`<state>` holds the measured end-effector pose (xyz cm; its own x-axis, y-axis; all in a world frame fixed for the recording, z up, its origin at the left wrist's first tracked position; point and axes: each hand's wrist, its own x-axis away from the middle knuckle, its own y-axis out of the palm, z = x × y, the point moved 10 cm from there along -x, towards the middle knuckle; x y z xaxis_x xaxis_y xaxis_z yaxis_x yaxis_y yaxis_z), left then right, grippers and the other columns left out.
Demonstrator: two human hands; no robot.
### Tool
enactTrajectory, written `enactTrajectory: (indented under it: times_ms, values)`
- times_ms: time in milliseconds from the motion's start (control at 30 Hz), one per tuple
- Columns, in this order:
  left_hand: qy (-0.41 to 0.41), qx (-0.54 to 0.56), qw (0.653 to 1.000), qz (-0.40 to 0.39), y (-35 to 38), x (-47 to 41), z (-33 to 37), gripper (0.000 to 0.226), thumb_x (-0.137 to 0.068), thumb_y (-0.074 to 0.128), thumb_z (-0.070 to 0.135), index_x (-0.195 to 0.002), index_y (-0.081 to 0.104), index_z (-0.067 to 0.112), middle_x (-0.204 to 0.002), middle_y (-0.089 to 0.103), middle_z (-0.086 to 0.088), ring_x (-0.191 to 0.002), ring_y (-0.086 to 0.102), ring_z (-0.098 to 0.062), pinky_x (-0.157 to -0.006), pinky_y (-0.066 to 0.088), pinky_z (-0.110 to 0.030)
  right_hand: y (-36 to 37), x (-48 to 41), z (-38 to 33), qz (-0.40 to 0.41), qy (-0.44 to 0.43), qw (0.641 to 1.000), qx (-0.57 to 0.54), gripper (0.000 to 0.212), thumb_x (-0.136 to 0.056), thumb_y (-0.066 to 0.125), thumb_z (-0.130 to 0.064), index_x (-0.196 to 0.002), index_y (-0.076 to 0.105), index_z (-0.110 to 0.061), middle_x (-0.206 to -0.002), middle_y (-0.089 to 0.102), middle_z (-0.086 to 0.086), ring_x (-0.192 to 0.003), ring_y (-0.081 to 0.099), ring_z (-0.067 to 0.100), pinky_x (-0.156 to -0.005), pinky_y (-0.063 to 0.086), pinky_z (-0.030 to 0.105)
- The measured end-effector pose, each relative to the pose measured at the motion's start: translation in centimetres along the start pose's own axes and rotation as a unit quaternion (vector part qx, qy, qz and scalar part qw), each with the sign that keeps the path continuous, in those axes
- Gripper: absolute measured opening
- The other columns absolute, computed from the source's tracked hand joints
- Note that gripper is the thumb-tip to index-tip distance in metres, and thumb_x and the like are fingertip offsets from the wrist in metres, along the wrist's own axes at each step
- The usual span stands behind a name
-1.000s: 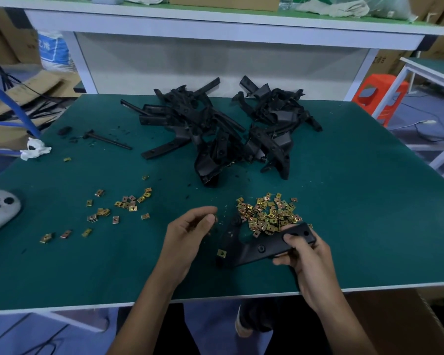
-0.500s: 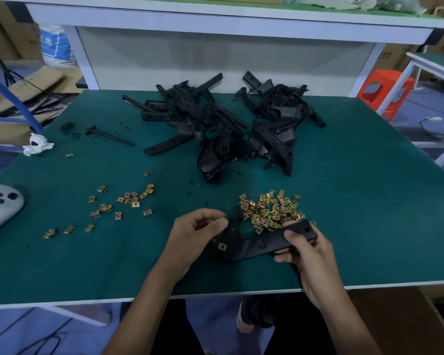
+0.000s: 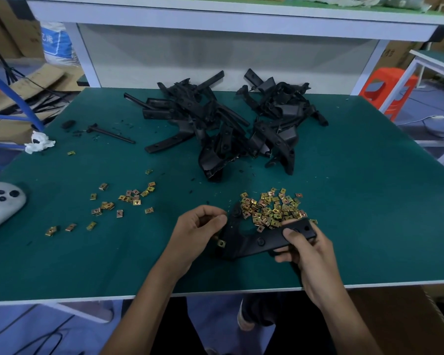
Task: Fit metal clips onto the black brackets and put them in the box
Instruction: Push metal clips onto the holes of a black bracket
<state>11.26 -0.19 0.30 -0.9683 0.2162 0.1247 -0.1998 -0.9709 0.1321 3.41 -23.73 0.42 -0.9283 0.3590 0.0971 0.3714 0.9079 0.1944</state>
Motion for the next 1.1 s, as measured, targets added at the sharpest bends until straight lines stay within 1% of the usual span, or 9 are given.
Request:
enactTrajectory:
  times_ms: [233,300,400,500,700,767,833,933,1100]
  values:
    - [-0.007,0.008,1.0,-0.02,0.2,0.2,0.2,0.012,-0.089,0.073,0.009,-0.086,0.078,0.019,-0.086,0.074,-0.006,-0.077,0.066,-0.012,-0.066,0.052,-0.02,0.0,0.0,0.1,0.009,-0.001,1.0,0.03,0.013,-0.095,0.066,-0.005,-0.092,0.073,-0.015,-0.081,0.074,0.012,-0.063,0.071,0.026,-0.05,0.057,0.028]
    - [-0.002,-0.015,1.0,-0.014,0.4,0.4,0.2,0.01,-0.085,0.079,0.016,-0.091,0.078,0.024,-0.09,0.076,-0.002,-0.083,0.07,-0.012,-0.072,0.054,-0.018,-0.1,0.0,0.1,0.015,-0.009,0.999,0.041,0.016,-0.096,0.067,-0.006,-0.089,0.074,-0.019,-0.082,0.075,0.012,-0.064,0.072,0.026,-0.051,0.057,0.028]
    - [0.035,-0.115,0.992,0.037,0.4,0.9,0.3,0.028,-0.073,0.088,0.037,-0.097,0.073,0.036,-0.094,0.074,0.011,-0.087,0.069,-0.004,-0.075,0.053,-0.015,0.1,0.3,-0.2,0.015,-0.027,0.998,0.058,0.019,-0.096,0.067,-0.008,-0.088,0.075,-0.024,-0.084,0.074,0.011,-0.067,0.073,0.028,-0.052,0.058,0.029]
    - [0.076,-0.16,0.981,0.082,0.2,1.4,1.0,0.029,-0.071,0.08,0.049,-0.097,0.068,0.043,-0.094,0.071,0.019,-0.09,0.067,0.0,-0.075,0.05,-0.012,0.4,0.5,-0.3,0.0,-0.035,0.997,0.065,0.017,-0.097,0.068,-0.011,-0.089,0.074,-0.025,-0.081,0.073,0.01,-0.067,0.073,0.028,-0.053,0.057,0.03]
    - [0.137,-0.24,0.953,0.123,0.6,2.8,2.6,0.034,-0.078,0.066,0.057,-0.109,0.055,0.05,-0.105,0.062,0.032,-0.098,0.061,0.01,-0.074,0.042,-0.003,0.7,0.5,-0.5,-0.022,-0.041,0.996,0.082,0.011,-0.097,0.069,-0.016,-0.09,0.074,-0.023,-0.076,0.072,0.011,-0.062,0.07,0.025,-0.053,0.057,0.031]
    - [0.158,-0.272,0.941,0.126,0.9,3.0,3.2,0.028,-0.081,0.062,0.057,-0.106,0.053,0.052,-0.104,0.063,0.033,-0.1,0.061,0.01,-0.077,0.044,-0.005,0.7,0.5,-0.5,-0.023,-0.04,0.996,0.08,0.01,-0.096,0.07,-0.018,-0.089,0.073,-0.024,-0.075,0.072,0.011,-0.062,0.069,0.025,-0.053,0.056,0.031]
    - [0.177,-0.298,0.929,0.132,1.3,3.3,3.6,0.023,-0.084,0.061,0.053,-0.105,0.051,0.053,-0.101,0.066,0.03,-0.102,0.061,0.008,-0.083,0.048,-0.015,0.7,0.4,-0.4,-0.025,-0.036,0.996,0.079,0.011,-0.096,0.071,-0.018,-0.088,0.073,-0.024,-0.074,0.071,0.01,-0.061,0.069,0.024,-0.053,0.056,0.031]
    - [0.199,-0.312,0.917,0.145,1.4,3.8,4.0,0.024,-0.088,0.064,0.046,-0.109,0.053,0.046,-0.103,0.068,0.024,-0.104,0.063,0.005,-0.087,0.052,-0.027,0.8,0.4,-0.4,-0.025,-0.036,0.996,0.077,0.016,-0.097,0.069,-0.015,-0.086,0.073,-0.025,-0.072,0.071,0.008,-0.06,0.068,0.024,-0.052,0.056,0.03]
    - [0.215,-0.326,0.907,0.159,1.4,4.2,4.2,0.029,-0.089,0.072,0.035,-0.106,0.05,0.046,-0.101,0.069,0.022,-0.105,0.064,0.002,-0.087,0.051,-0.027,0.9,0.4,-0.6,-0.028,-0.037,0.996,0.074,0.016,-0.097,0.068,-0.014,-0.086,0.074,-0.025,-0.073,0.071,0.01,-0.06,0.068,0.023,-0.052,0.056,0.029]
